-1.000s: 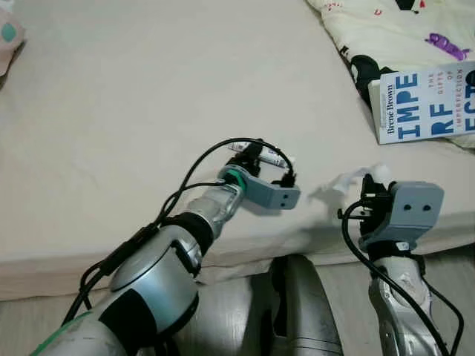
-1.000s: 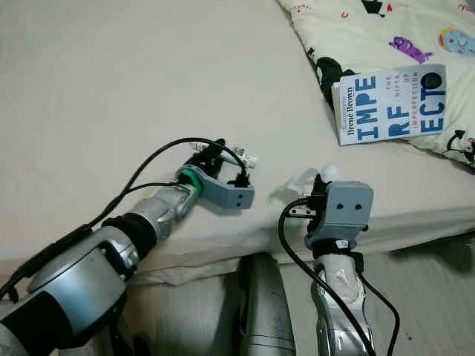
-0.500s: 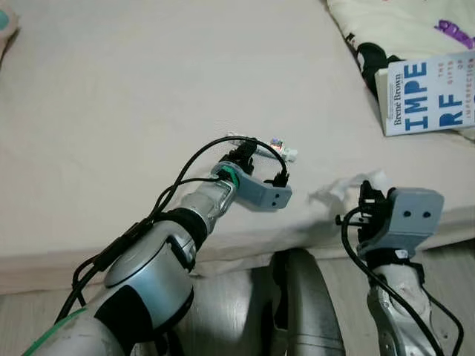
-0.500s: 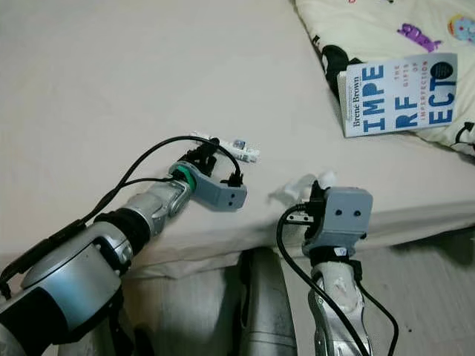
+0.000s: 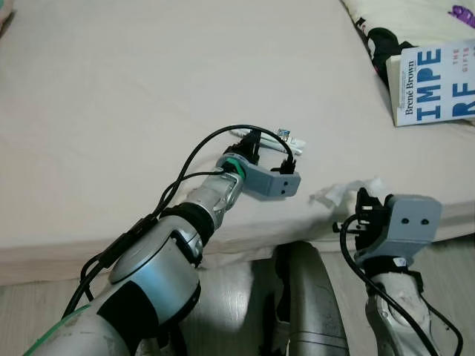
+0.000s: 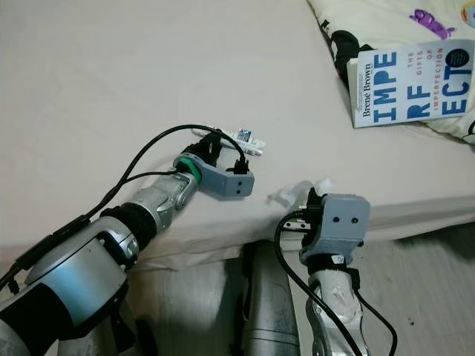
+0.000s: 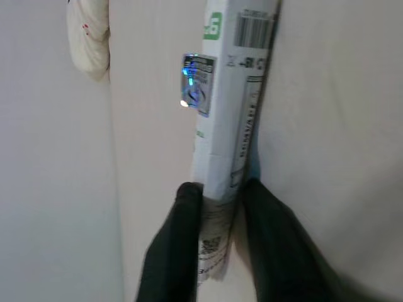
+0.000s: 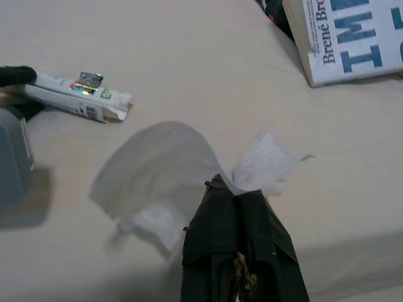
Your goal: Clean up the room
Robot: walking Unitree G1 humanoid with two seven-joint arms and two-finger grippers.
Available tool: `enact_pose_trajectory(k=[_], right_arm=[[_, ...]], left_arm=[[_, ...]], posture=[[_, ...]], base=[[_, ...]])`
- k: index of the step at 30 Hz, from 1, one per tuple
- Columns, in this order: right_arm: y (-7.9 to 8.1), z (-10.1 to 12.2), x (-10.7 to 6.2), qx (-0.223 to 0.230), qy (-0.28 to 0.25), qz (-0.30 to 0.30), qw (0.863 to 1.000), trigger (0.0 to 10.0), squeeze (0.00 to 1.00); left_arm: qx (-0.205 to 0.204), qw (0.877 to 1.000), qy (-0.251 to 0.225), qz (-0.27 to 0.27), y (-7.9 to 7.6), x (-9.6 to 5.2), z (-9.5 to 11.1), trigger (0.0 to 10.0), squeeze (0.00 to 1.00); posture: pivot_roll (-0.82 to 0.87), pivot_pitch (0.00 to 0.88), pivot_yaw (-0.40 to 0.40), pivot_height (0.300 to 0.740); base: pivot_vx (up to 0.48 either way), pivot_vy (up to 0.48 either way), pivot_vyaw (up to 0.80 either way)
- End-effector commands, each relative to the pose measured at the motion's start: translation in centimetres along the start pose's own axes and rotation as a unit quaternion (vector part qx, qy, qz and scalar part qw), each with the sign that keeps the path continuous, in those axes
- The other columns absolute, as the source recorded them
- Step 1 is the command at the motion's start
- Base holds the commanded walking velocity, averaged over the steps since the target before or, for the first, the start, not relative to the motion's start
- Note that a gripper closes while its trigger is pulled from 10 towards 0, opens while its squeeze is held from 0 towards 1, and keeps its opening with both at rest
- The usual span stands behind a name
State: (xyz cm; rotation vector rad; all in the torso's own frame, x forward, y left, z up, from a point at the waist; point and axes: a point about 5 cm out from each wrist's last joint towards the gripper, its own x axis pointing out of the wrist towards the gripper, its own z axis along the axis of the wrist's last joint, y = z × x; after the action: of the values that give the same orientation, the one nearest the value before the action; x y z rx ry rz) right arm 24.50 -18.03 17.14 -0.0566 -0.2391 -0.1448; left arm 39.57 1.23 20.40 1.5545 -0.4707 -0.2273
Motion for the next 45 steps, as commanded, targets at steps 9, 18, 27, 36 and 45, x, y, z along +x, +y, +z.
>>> enact_pose_trajectory(k=[9,18,27,36,45], right_arm=[[0.1,-0.3,0.6,0.0,0.005,-0.001,1.0,10.0,0.0],[0.9,-0.2,2.3,0.01,-0.01,0.023,1.0,10.0,0.0],[3.0,1.4,4.1,0.042,-0.047,0.094,0.994,10.0,0.0],[5.1,2.7,5.2,0.078,-0.078,0.142,0.984,10.0,0.0],[4.3,1.9,5.7,0.058,-0.072,0.134,0.987,10.0,0.0]], left_arm=[[-0.088,0.995,0.026,0.034,0.3,-0.2,-1.1,0.0,0.0],[-0.314,0.947,0.058,0.026,-0.8,-2.0,-5.3,10.0,0.0],[-0.665,0.745,0.008,0.057,2.6,-10.1,-7.0,10.0,0.0],[-0.688,0.721,-0.039,0.079,3.5,-12.8,-5.3,10.0,0.0],[-0.737,0.672,-0.015,0.075,4.8,-12.4,-5.5,10.0,0.0]], posture=[[-0.18,0.377,0.06,0.49],[-0.12,0.302,0.036,0.49],[-0.02,0.21,-0.009,0.49],[0.0,0.151,-0.044,0.49],[-0.02,0.1,-0.041,0.495]], base=[[0.0,0.0,0.0],[0.0,0.0,0.0],[0.0,0.0,0.0],[0.0,0.0,0.0],[0.0,0.0,0.0]])
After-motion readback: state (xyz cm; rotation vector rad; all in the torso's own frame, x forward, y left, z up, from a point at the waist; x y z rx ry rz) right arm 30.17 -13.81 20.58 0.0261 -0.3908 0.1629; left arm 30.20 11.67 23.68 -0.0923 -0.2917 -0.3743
